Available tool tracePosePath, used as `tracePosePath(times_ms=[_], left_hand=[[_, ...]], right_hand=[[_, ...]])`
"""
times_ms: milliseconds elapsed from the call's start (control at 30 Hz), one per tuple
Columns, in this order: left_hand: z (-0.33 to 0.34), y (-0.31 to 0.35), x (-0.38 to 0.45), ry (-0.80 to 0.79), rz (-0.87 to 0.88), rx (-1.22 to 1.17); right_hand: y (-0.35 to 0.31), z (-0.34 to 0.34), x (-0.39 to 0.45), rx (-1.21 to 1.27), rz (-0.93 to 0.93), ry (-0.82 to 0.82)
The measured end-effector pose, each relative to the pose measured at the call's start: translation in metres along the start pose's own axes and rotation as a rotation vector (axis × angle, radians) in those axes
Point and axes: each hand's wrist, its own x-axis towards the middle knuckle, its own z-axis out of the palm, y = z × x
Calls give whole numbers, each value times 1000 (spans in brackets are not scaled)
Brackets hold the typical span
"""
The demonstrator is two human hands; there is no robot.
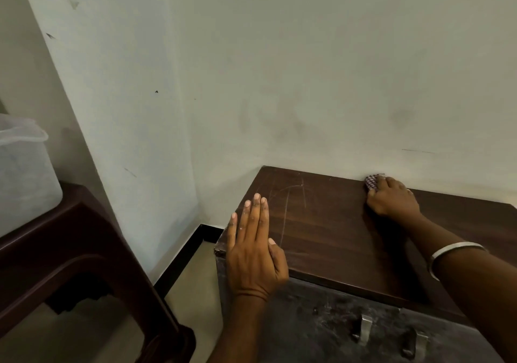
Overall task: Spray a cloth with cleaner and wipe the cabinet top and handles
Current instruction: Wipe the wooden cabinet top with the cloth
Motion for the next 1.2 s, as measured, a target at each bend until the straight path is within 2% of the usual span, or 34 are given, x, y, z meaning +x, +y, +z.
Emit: tracePosePath(times_ms=[167, 400, 533, 700, 833, 1067, 1200], left_hand=[[0, 0, 0, 6, 8, 10], [0, 1, 0, 15, 6, -10], [-1, 0, 0, 11, 11, 5], [0, -1, 0, 13, 15, 2], [0, 0, 1, 10, 15, 10], [2, -2, 1, 14, 16, 0], [2, -2, 1, 22, 18, -8]], right_hand=[[-29, 4, -3, -39, 57, -1], [-112, 24, -16, 18, -241, -43], [-101, 17, -11, 60, -281, -95], [-50, 5, 8, 39, -96, -72], [-57, 9, 10, -3, -26, -53], [-114, 18, 10, 51, -228, -117], [-99, 18, 10, 92, -253, -113]])
